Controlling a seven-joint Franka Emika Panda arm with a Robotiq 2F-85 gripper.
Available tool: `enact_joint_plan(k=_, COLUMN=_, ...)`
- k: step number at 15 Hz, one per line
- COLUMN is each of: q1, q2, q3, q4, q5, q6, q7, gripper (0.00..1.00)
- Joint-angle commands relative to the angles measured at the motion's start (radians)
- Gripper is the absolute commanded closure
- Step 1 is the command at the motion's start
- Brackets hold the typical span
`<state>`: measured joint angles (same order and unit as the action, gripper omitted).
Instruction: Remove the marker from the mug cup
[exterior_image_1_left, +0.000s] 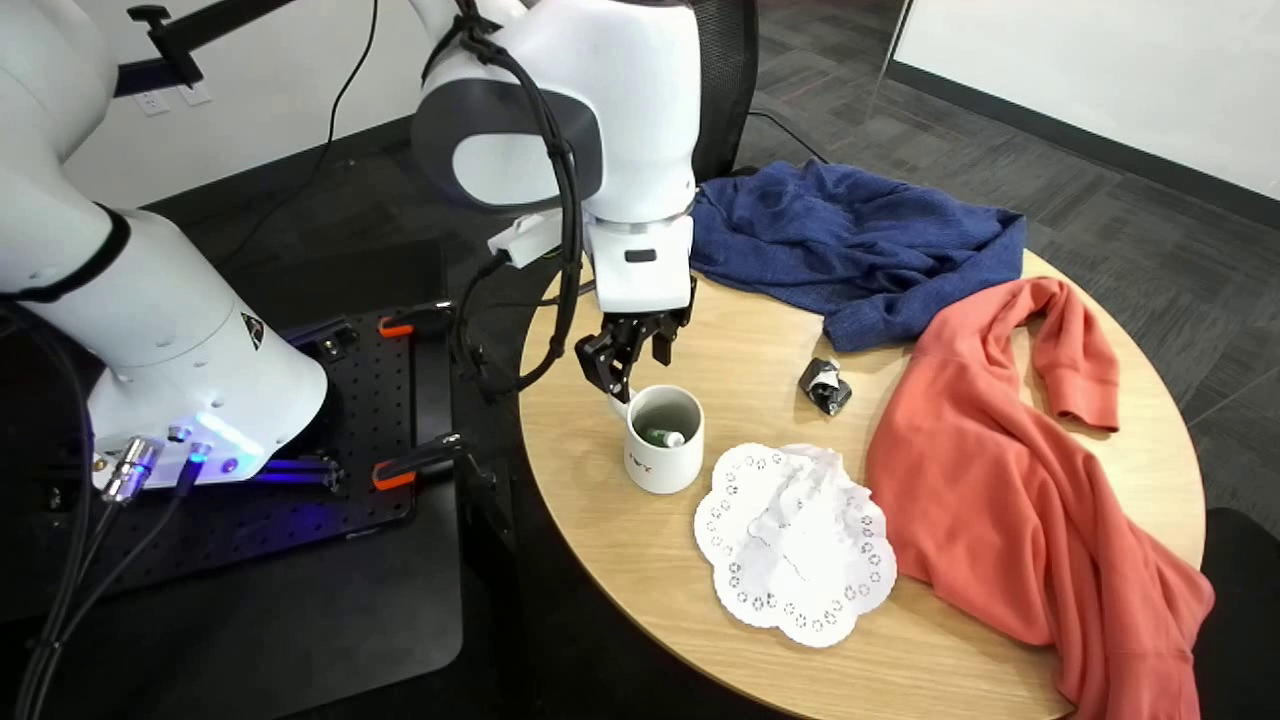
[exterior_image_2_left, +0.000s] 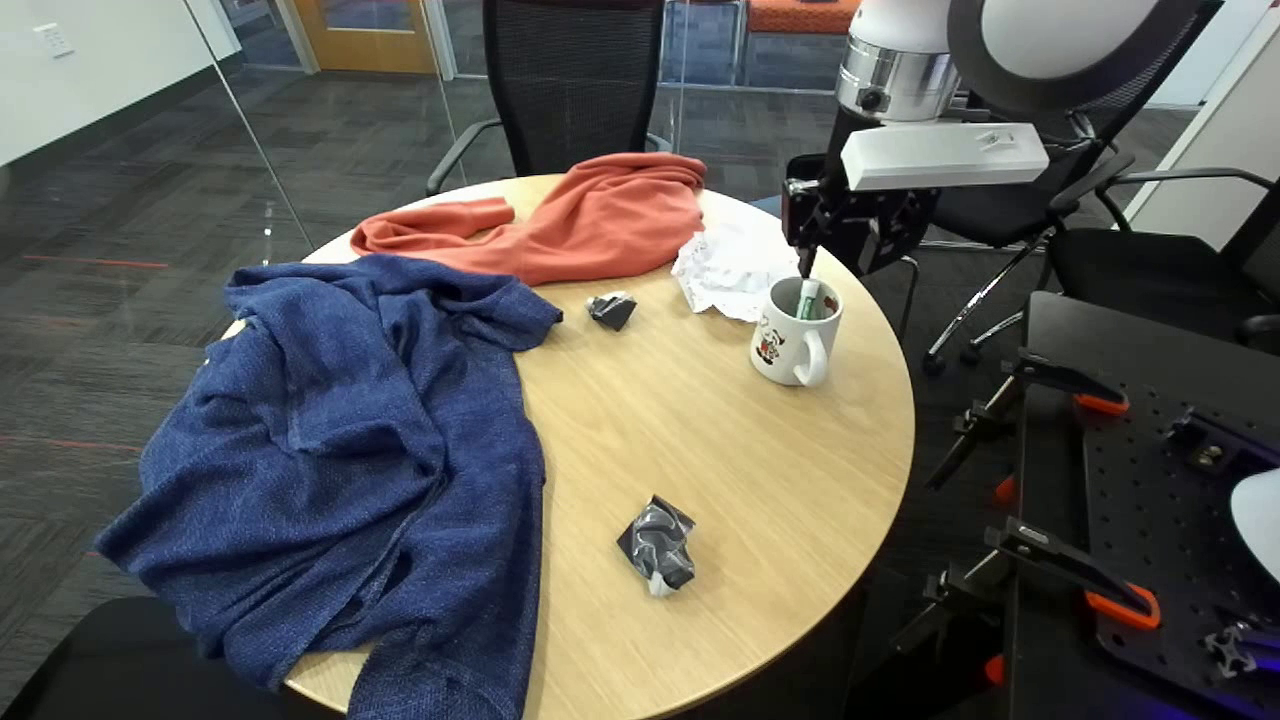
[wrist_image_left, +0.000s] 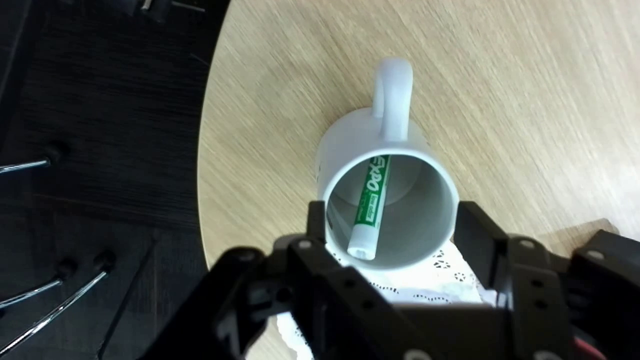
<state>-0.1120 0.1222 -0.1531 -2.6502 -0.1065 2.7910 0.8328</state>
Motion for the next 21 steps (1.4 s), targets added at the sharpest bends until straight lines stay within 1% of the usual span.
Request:
enact_joint_plan(k=1, q1=0.037, q2=0.049, q3=-0.034, q4=0.027, q5=-0.016, q6=0.030, q7=0.038, gripper=0.32)
enact_joint_plan(k=4, q1=0.054, q2=0.088, q3=-0.047, q4=0.049, q5=0.001, q6=0.030, q7=0.032, gripper=0.32)
enact_joint_plan(k=6, q1=0.066, q2=0.117, q3=-0.055, q4=0.064, q5=0.012, q6=0.030, q7=0.029, gripper=0.37)
enact_joint_plan(k=7, q1=0.071, q2=0.132, q3=-0.058, q4=0.072, q5=0.017, q6=0.032, q7=0.029, gripper=0.42)
enact_joint_plan(k=10, q1=0.091, q2=0.169, q3=-0.071, q4=0.092, q5=0.037, q6=0.043, q7=0.028, gripper=0.47)
enact_joint_plan(k=11, q1=0.097, q2=0.179, q3=-0.076, q4=0.097, q5=0.044, q6=0.050, q7=0.028, gripper=0.45)
enact_joint_plan(k=15, q1=0.117, q2=0.223, q3=-0.091, q4=0.120, q5=0.090, q6=0.073, q7=0.022, gripper=0.52)
enact_joint_plan(k=16, q1=0.121, q2=0.233, q3=-0.095, q4=0.126, q5=0.102, q6=0.078, q7=0.021, gripper=0.51)
enact_joint_plan(k=17, q1=0.124, q2=0.242, q3=-0.098, q4=0.130, q5=0.115, q6=0.082, q7=0.020, gripper=0.53)
enact_joint_plan(k=18, q1=0.127, q2=0.250, q3=-0.100, q4=0.134, q5=0.127, q6=0.086, q7=0.019, gripper=0.53)
enact_joint_plan(k=21, q1=0.136, q2=0.272, q3=-0.109, q4=0.143, q5=0.153, q6=0.103, q7=0.019, gripper=0.55)
